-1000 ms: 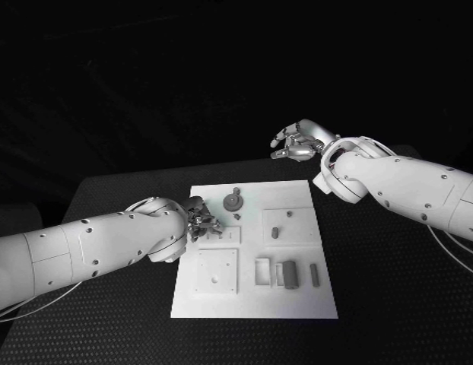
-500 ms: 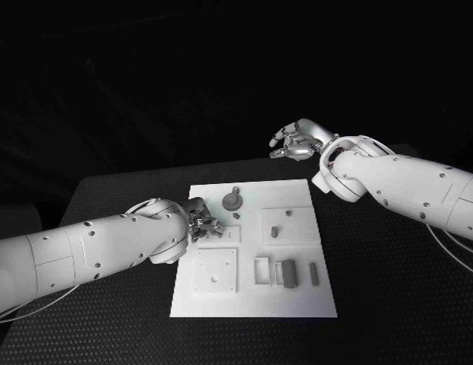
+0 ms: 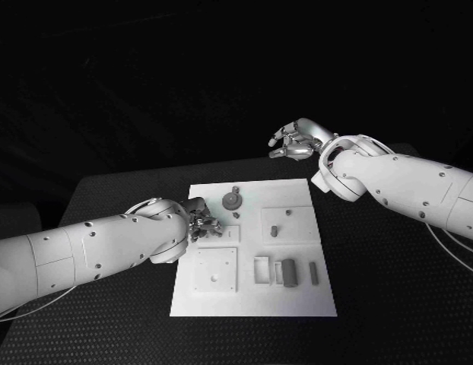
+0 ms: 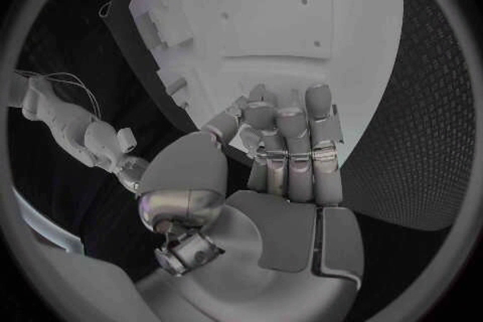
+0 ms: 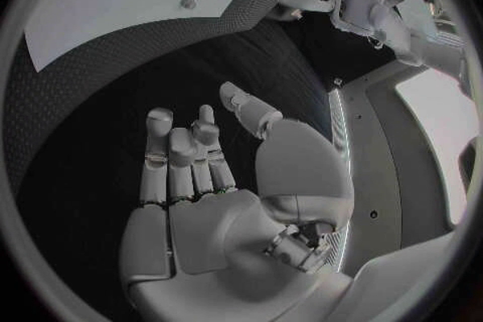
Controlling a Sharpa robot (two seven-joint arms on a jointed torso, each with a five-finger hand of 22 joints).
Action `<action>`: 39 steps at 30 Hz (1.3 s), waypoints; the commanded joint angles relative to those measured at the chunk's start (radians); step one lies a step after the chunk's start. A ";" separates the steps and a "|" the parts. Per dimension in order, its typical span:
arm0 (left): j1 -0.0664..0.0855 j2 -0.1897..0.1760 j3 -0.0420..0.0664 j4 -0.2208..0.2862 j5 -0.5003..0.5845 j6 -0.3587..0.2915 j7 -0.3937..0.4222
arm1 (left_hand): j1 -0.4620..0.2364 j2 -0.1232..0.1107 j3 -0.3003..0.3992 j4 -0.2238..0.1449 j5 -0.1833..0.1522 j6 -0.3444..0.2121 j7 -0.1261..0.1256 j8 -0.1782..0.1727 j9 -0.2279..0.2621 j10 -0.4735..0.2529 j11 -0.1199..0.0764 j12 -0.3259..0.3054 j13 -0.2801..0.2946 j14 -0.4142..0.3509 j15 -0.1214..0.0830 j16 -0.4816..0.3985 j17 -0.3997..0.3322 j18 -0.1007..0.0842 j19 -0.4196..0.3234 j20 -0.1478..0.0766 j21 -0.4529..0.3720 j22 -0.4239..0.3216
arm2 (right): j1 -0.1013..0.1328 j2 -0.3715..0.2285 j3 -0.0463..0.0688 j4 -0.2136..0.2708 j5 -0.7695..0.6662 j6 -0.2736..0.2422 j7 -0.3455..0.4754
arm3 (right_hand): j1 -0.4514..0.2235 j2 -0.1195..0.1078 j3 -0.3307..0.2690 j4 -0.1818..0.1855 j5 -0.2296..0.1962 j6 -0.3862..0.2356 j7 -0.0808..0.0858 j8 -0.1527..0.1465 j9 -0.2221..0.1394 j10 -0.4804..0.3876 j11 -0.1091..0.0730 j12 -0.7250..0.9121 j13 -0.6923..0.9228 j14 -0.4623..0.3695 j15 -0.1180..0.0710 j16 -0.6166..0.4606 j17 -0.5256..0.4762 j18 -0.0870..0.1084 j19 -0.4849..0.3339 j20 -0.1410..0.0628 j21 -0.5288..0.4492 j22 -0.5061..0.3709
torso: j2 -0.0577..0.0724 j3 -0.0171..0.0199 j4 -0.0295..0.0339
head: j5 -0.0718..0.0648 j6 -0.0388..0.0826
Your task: Assemble the parts on the task board
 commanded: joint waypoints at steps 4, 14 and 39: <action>-0.002 0.006 0.001 -0.001 -0.033 0.027 -0.009 | -0.003 0.013 0.006 0.002 0.006 0.053 -0.045 0.005 0.002 -0.004 -0.003 0.005 -0.003 -0.014 -0.005 0.012 -0.010 0.010 0.001 -0.004 -0.005 0.002 | 0.000 0.001 0.001 0.003 0.000 0.015 0.010 | 0.002 0.009 -0.002 -0.001 -0.002 0.021 0.026 -0.006 0.000 -0.008 -0.002 -0.001 -0.001 -0.008 0.001 -0.004 -0.002 0.012 -0.001 0.008 -0.007 0.003 | 0.000 0.0001 -0.0004 | -0.001 -0.002; -0.009 0.013 0.001 -0.010 -0.040 0.021 -0.012 | -0.009 0.014 0.005 0.003 0.006 0.055 -0.046 0.003 0.004 -0.004 -0.004 0.006 -0.006 -0.018 -0.005 0.022 -0.024 0.009 0.002 -0.005 -0.007 0.005 | 0.000 0.001 0.001 0.004 0.000 0.016 0.010 | 0.002 0.010 -0.002 -0.001 -0.002 0.021 0.026 -0.006 0.000 -0.008 -0.002 -0.001 -0.002 -0.008 0.001 -0.004 -0.002 0.012 -0.001 0.008 -0.007 0.003 | 0.000 0.0003 -0.0002 | -0.002 -0.004; -0.009 -0.019 0.001 0.027 -0.029 -0.033 0.020 | -0.006 0.017 0.010 -0.001 0.006 0.060 -0.047 0.001 0.008 -0.004 -0.005 0.008 -0.011 -0.025 -0.006 0.042 -0.052 0.008 0.003 -0.006 -0.012 0.010 | 0.000 0.001 0.001 0.003 0.003 0.016 0.011 | 0.001 0.012 -0.003 0.000 -0.002 0.021 0.027 -0.007 0.000 -0.009 -0.002 0.000 -0.003 -0.009 0.001 -0.003 -0.002 0.012 -0.002 0.010 -0.007 0.004 | 0.000 -0.0004 0.0002 | -0.005 -0.006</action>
